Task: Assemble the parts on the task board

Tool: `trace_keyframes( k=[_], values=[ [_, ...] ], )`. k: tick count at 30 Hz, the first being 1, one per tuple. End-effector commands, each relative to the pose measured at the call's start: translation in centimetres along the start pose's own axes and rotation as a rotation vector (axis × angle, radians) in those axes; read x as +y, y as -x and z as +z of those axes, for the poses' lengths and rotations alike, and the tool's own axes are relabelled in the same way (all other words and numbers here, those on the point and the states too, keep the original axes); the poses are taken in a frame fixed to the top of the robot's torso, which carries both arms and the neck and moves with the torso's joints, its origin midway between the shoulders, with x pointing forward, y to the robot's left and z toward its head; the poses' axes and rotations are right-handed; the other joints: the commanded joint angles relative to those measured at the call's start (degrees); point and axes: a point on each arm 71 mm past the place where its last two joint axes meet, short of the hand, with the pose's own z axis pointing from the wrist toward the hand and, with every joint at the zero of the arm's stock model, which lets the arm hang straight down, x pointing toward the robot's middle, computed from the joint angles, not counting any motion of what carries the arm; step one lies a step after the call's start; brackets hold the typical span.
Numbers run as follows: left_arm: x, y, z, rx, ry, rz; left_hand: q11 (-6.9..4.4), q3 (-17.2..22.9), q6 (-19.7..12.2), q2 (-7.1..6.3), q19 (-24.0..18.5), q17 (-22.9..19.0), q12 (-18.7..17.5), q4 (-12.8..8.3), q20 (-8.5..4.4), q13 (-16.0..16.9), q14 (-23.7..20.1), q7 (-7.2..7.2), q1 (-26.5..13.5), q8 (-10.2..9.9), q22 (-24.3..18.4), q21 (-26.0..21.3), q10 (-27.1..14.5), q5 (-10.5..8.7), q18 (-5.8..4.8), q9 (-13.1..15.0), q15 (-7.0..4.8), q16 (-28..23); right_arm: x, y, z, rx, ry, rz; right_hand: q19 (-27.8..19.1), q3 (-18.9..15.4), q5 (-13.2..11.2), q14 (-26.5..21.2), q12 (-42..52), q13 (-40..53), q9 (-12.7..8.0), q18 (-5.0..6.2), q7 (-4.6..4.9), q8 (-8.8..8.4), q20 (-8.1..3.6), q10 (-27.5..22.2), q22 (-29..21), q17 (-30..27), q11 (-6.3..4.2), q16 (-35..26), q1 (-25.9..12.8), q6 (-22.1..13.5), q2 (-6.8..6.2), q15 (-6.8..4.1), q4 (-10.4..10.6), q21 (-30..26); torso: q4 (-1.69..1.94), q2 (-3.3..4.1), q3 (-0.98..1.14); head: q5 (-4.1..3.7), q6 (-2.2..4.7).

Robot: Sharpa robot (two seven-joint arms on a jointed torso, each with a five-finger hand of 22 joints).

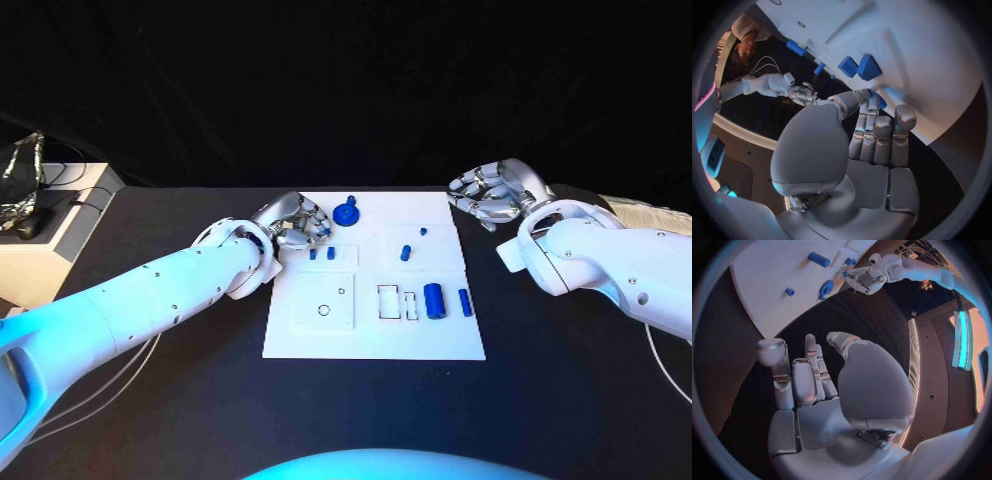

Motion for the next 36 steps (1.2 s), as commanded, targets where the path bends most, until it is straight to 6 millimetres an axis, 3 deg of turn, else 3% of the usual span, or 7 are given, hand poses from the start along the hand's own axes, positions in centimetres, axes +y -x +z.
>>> trace_keyframes(
  k=[1, 36],
  values=[
    [0.16, -0.18, -0.02, 0.016, 0.015, 0.014, 0.06, -0.10, -0.14, 0.27, 0.33, -0.05, -0.19, -0.18, 0.02, 0.08, 0.27, -0.21, -0.04, 0.14, 0.07, 0.23, 0.41, 0.05, -0.47, 0.10, -0.04, 0.36, 0.14, -0.09, -0.03, 0.007, 0.014, -0.001, 0.29, 0.00, 0.20, -0.05, -0.18, -0.07, 0.08, 0.19, -0.07, 0.19, 0.13, 0.31, 0.07, 0.09, 0.01, -0.24, -0.68, 0.48, 0.04, 0.18, -0.43, -0.25, 0.04, -0.05, -0.02, -0.01, -0.06],
    [0.42, -0.25, -0.07, 0.039, 0.033, 0.039, 0.12, -0.15, -0.40, 0.06, 0.36, -0.08, -0.63, -0.40, 0.02, 0.15, 0.16, -0.17, -0.03, -0.01, 0.10, 0.29, 0.38, -0.01, -0.47, 0.15, -0.01, 0.40, 0.02, 0.05, -0.06, 0.004, 0.012, -0.003, 0.32, 0.02, 0.18, -0.04, -0.36, -0.54, 0.09, 0.19, -0.09, 0.15, 0.10, 0.54, 0.11, 0.11, -0.01, -0.26, -0.93, 0.56, 0.05, 0.16, -0.64, -0.38, 0.03, -0.04, -0.04, -0.10, -0.11]
  ],
)
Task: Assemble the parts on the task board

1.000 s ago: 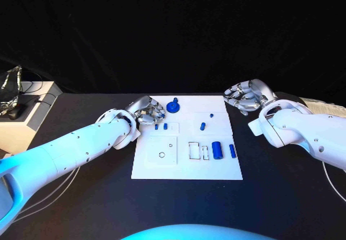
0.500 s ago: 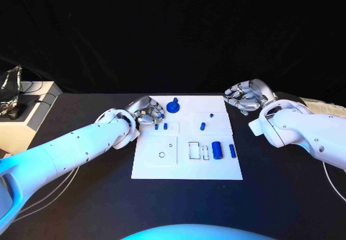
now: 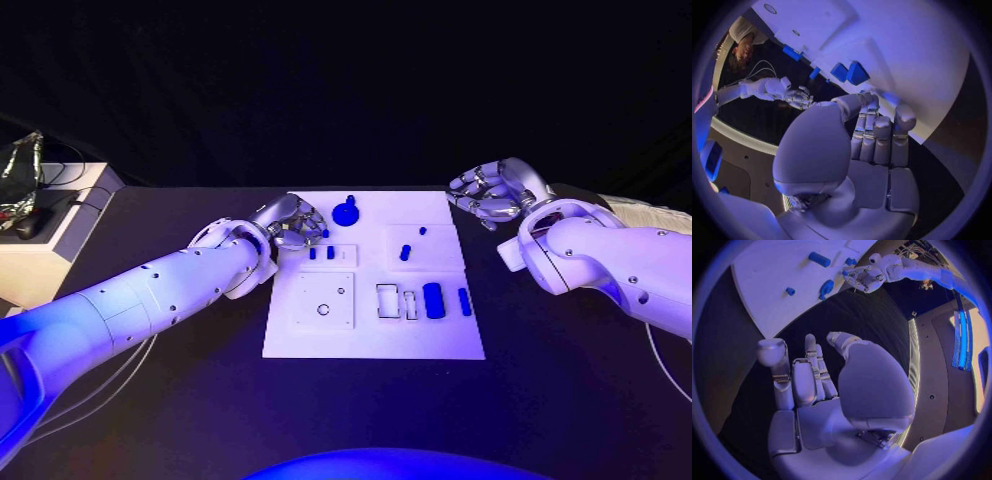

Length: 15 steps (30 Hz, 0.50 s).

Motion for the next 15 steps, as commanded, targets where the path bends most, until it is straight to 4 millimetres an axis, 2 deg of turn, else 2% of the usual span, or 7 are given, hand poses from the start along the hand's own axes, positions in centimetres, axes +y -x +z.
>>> trace_keyframes(
  k=[1, 15],
  values=[
    [-0.18, -0.26, 0.06, 0.019, -0.002, 0.003, 0.14, 0.00, -0.24, 0.04, 0.29, -0.01, -0.40, -0.25, -0.06, -0.03, 0.16, 0.00, -0.05, 0.26, 0.00, 0.30, 0.37, -0.01, -0.48, -0.04, -0.01, 0.21, 0.12, -0.07, -0.02, 0.006, 0.014, -0.002, 0.32, -0.03, 0.18, -0.04, -0.37, -0.05, 0.09, 0.19, 0.10, 0.15, 0.10, 0.54, 0.06, 0.06, -0.01, -0.26, -0.40, 0.38, -0.02, 0.16, -0.21, -0.38, -0.01, 0.01, -0.01, 0.03, -0.01],
    [-0.24, -0.23, 0.08, 0.009, -0.002, -0.001, 0.23, -0.05, -0.47, -0.02, 0.33, -0.17, -0.75, -0.26, -0.03, 0.01, -0.02, 0.10, -0.19, 0.13, 0.03, 0.35, 0.29, -0.02, -0.49, -0.01, 0.06, 0.21, 0.11, -0.06, -0.02, 0.006, 0.014, -0.002, 0.32, -0.03, 0.18, -0.04, -0.37, -0.05, 0.09, 0.19, 0.10, 0.15, 0.10, 0.54, 0.06, 0.06, -0.01, -0.26, -0.40, 0.38, -0.02, 0.16, -0.21, -0.38, 0.02, 0.01, 0.00, 0.03, 0.08]
  ],
)
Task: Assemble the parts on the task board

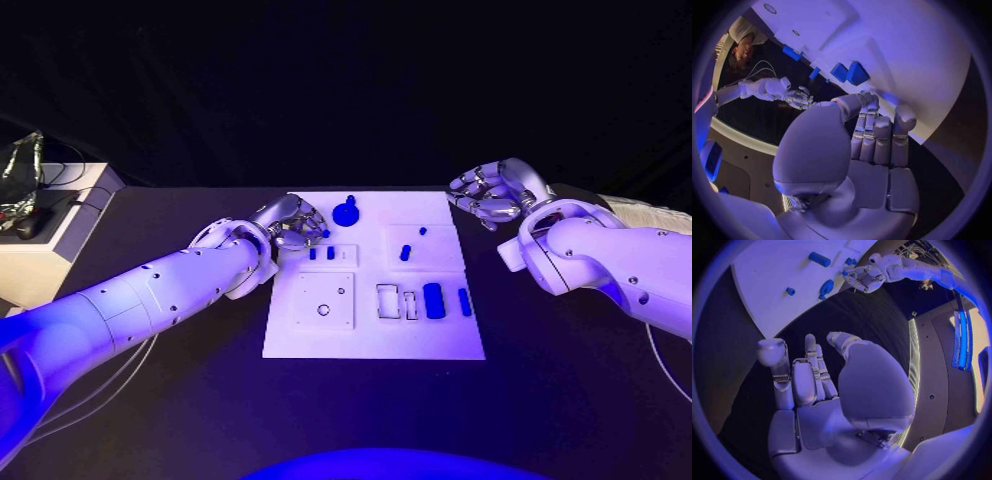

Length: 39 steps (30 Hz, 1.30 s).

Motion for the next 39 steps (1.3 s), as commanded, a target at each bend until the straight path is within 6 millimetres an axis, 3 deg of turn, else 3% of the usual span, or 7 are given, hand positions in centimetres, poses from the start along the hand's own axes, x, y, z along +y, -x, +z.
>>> trace_keyframes(
  k=[1, 5, 9, 17, 33, 36, 39],
  values=[
    [-0.2, -0.2, 0.1, 0.008, -0.003, -0.002, 0.28, -0.05, -0.60, -0.06, 0.32, -0.28, -0.64, -0.27, -0.02, 0.00, -0.14, 0.14, -0.23, 0.06, 0.04, 0.12, 0.20, -0.01, -0.50, 0.00, 0.10, 0.19, 0.1, -0.1, 0.0, 0.006, 0.014, -0.002, 0.32, -0.04, 0.18, -0.04, -0.37, -0.06, 0.09, 0.19, 0.10, 0.15, 0.10, 0.54, 0.07, 0.07, -0.01, -0.26, -0.40, 0.38, -0.02, 0.16, -0.23, -0.38, 0.01, 0.00, 0.00, -0.01, 0.07],
    [-0.2, 0.0, 0.0, -0.002, 0.001, -0.006, 0.91, 0.28, -2.22, -0.31, 0.31, -0.81, -2.21, -0.38, 0.35, -0.03, -0.85, 0.70, -0.49, -0.93, 0.08, 0.16, -0.99, 0.04, -0.54, -0.16, 0.64, 0.15, 0.1, 0.0, 0.0, 0.005, 0.014, -0.002, 0.32, -0.04, 0.18, -0.04, -0.37, -0.06, 0.09, 0.19, 0.10, 0.15, 0.10, 0.54, 0.07, 0.07, -0.01, -0.26, -0.40, 0.38, -0.02, 0.16, -0.23, -0.38, -0.02, 0.02, -0.01, -0.01, 0.14],
    [-0.2, 0.2, 0.0, -0.015, 0.002, -0.016, 1.53, 0.99, -5.25, -0.88, -0.08, -4.37, -3.74, -0.48, 0.81, -0.28, -3.25, 0.79, -0.82, -2.66, -0.16, -0.12, -3.31, 0.08, -0.44, -0.80, 1.18, -0.48, 0.1, 0.0, 0.0, 0.004, 0.014, -0.002, 0.32, -0.04, 0.18, -0.04, -0.37, -0.06, 0.09, 0.19, 0.10, 0.15, 0.10, 0.54, 0.07, 0.07, -0.01, -0.26, -0.40, 0.38, -0.02, 0.16, -0.23, -0.38, 0.00, -0.03, -0.01, -0.05, 0.13],
    [-0.6, 1.0, 0.2, -0.048, -0.003, -0.032, 2.90, 1.55, -7.51, -1.61, -1.40, -9.38, -3.70, -0.60, 1.84, -1.01, -6.86, 0.38, -1.21, -3.83, -0.95, -1.12, -7.84, 0.04, -0.15, -1.35, 2.35, -1.20, 0.1, 0.0, 0.0, 0.004, 0.014, -0.002, 0.30, -0.05, 0.18, -0.06, -0.45, -0.25, 0.09, 0.21, 0.09, 0.12, 0.10, 0.60, 0.02, 0.01, -0.01, -0.31, -0.53, 0.39, -0.04, 0.16, -0.30, -0.54, 0.02, -0.05, 0.01, 0.01, 0.25],
    [-1.2, 3.0, 0.3, -0.097, -0.011, -0.100, 2.95, 1.88, -5.99, -1.09, -2.85, -12.28, -2.89, -0.75, 2.15, -0.95, -9.06, 1.26, -0.92, -2.91, -1.82, -2.15, -8.61, 0.06, 0.27, -1.08, 2.49, -1.55, 0.1, -0.1, 0.0, 0.013, 0.014, -0.002, 0.44, 0.09, 0.14, 0.04, -0.57, -0.44, 0.09, 0.14, 0.06, 0.09, 0.08, 0.57, 0.32, 0.32, -0.05, -0.12, -0.18, 0.40, -0.09, 0.13, -0.71, -0.16, 0.01, 0.00, -0.05, 0.17, 0.45],
    [-1.3, 4.2, 0.2, -0.123, -0.006, -0.186, 2.80, 1.90, -5.17, -0.83, -7.32, -16.45, -2.13, -0.76, 2.03, -0.78, -11.84, 1.75, -0.97, -2.32, -4.84, -5.96, -8.37, 0.11, 1.42, -0.91, 2.30, -3.00, 0.2, -0.2, 0.0, 0.035, 0.030, -0.019, 2.20, 0.90, -1.61, 1.47, -0.78, -1.01, 0.09, -0.66, 0.03, 0.01, -0.11, 0.81, 3.68, 3.84, -0.15, 2.25, 1.73, 0.45, -0.29, -0.03, -2.71, 4.68, 0.05, -0.11, 0.02, 0.06, 0.57],
    [-1.4, 5.1, -0.2, -0.143, -0.001, -0.281, 2.77, 1.62, -4.83, -0.51, -11.61, -17.51, -1.16, -0.53, 1.95, -0.56, -12.89, 2.02, -1.29, -1.95, -7.79, -9.86, -7.91, 0.12, 2.40, -0.84, 2.23, -4.90, 0.3, -0.4, -0.1, 0.066, 0.068, -0.069, 3.93, 1.66, -2.79, 2.71, -0.97, -1.49, 0.09, -1.52, 0.05, -0.05, -0.25, 1.02, 7.33, 7.06, -0.18, 4.51, 3.20, 0.57, -0.34, -0.11, -4.34, 9.95, 0.08, -0.23, 0.06, -0.15, 0.84]
  ],
)
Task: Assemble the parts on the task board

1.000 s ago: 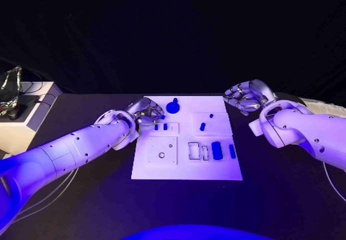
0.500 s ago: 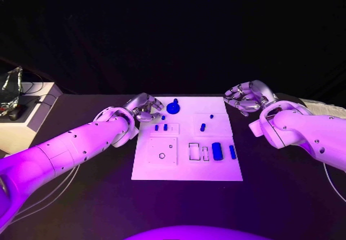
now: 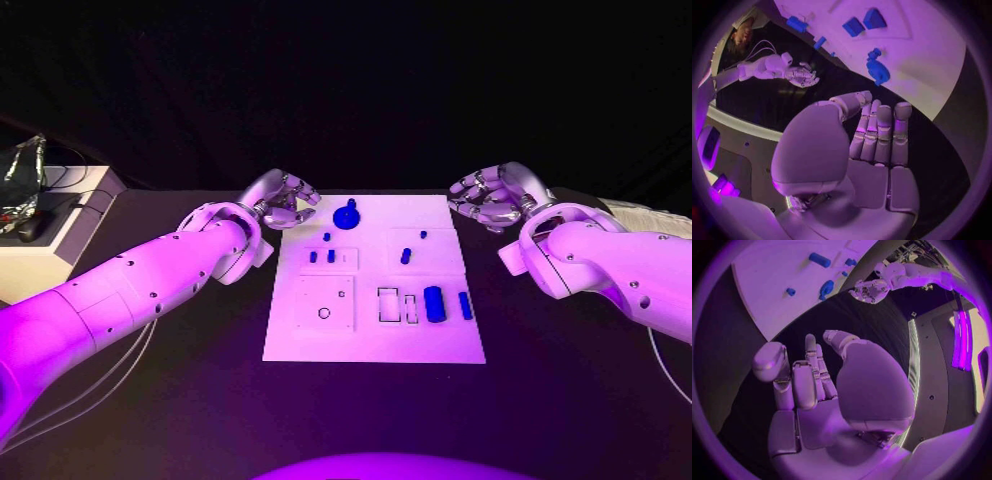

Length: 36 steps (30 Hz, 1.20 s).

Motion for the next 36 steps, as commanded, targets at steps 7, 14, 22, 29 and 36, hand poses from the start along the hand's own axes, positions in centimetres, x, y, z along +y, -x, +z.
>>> trace_keyframes(
  k=[7, 14, 22, 29, 36],
  values=[
    [-0.3, 2.3, -1.2, -0.035, 0.069, -0.507, -1.03, -2.87, -0.11, 1.72, -5.08, -3.28, 4.82, 3.30, -0.20, 1.51, -1.95, -0.05, -3.39, 0.55, -6.34, -8.97, 1.84, 0.26, 1.28, -0.09, -0.46, -6.31, 0.6, -1.0, 0.1, 0.163, 0.166, -0.319, 1.92, 1.55, -3.82, 2.57, -2.46, -2.05, -0.16, -1.76, 0.41, -0.69, 0.09, -0.19, 5.12, 2.79, 0.47, 2.14, 1.96, 0.56, -0.14, 0.28, -2.46, 7.05, 0.12, -0.48, -0.12, -1.47, 0.77],
    [-0.4, 2.2, -2.9, 0.004, 0.095, -0.747, -0.91, -4.20, 0.51, 2.28, -8.40, -7.77, 6.67, 4.33, 0.47, 1.57, -4.41, -0.22, -3.69, 1.48, -12.39, -18.34, 0.81, 0.41, 1.09, -0.11, 0.14, -17.92, 0.7, -1.9, 0.5, 0.195, 0.210, -0.601, 1.82, 1.76, -5.84, 2.52, -4.47, -3.68, -0.38, -1.78, 0.27, -1.30, 0.34, -0.45, 5.61, 2.86, 0.62, 2.28, 1.16, 0.94, -0.61, 0.45, -2.13, 7.43, 0.16, -0.88, -0.38, -2.43, 0.76],
    [-1.1, 1.5, -4.8, 0.061, 0.079, -0.862, -0.68, -5.27, -0.05, 2.30, -6.73, -11.94, 2.03, 6.02, 1.45, -0.66, 0.64, -0.21, -4.15, 2.30, -21.10, -29.58, 2.91, 0.28, 1.12, -0.04, 0.81, -36.54, 0.7, -3.0, 1.8, 0.169, 0.189, -0.748, 1.70, 1.82, -6.39, 2.52, -6.43, -5.31, -0.55, -1.74, 0.21, -1.87, 0.57, -1.44, 5.77, 2.92, 0.88, 2.40, 0.76, 1.14, -1.13, 0.65, -1.81, 7.38, 0.25, -1.36, -0.93, -3.67, 0.55],
    [-1.5, 1.4, -5.4, 0.070, 0.077, -0.877, -0.65, -5.46, -0.01, 2.32, -6.24, -11.78, 1.64, 6.06, 1.42, -0.65, 1.30, -0.06, -4.10, 2.36, -21.62, -30.16, 3.21, 0.28, 1.11, -0.08, 0.81, -37.61, 0.3, -4.5, 3.3, 0.218, 0.162, -0.768, 1.55, 2.20, -6.36, 2.52, -7.22, -6.07, -0.64, -1.66, 0.20, -2.18, 0.68, -1.82, 5.63, 2.90, 1.00, 2.43, 1.12, 1.14, -0.91, 0.80, -1.94, 7.02, 0.46, -1.64, -1.43, -4.36, 0.43],
    [-1.5, 1.5, -5.6, 0.068, 0.080, -0.874, -0.47, -5.56, -0.15, 2.17, -5.87, -11.58, 1.31, 5.86, 1.37, -0.66, 1.72, 0.26, -3.86, 2.27, -21.85, -30.41, 3.17, 0.40, 1.10, -0.19, 0.86, -38.19, -0.3, -6.0, 3.9, 0.279, 0.142, -0.776, 1.52, 2.30, -6.33, 2.50, -7.37, -6.24, -0.65, -1.65, 0.22, -2.23, 0.71, -1.88, 5.62, 2.82, 1.03, 2.39, 1.18, 1.16, -0.84, 0.82, -1.96, 6.97, 0.68, -1.63, -1.78, -4.65, 0.13]
  ],
)
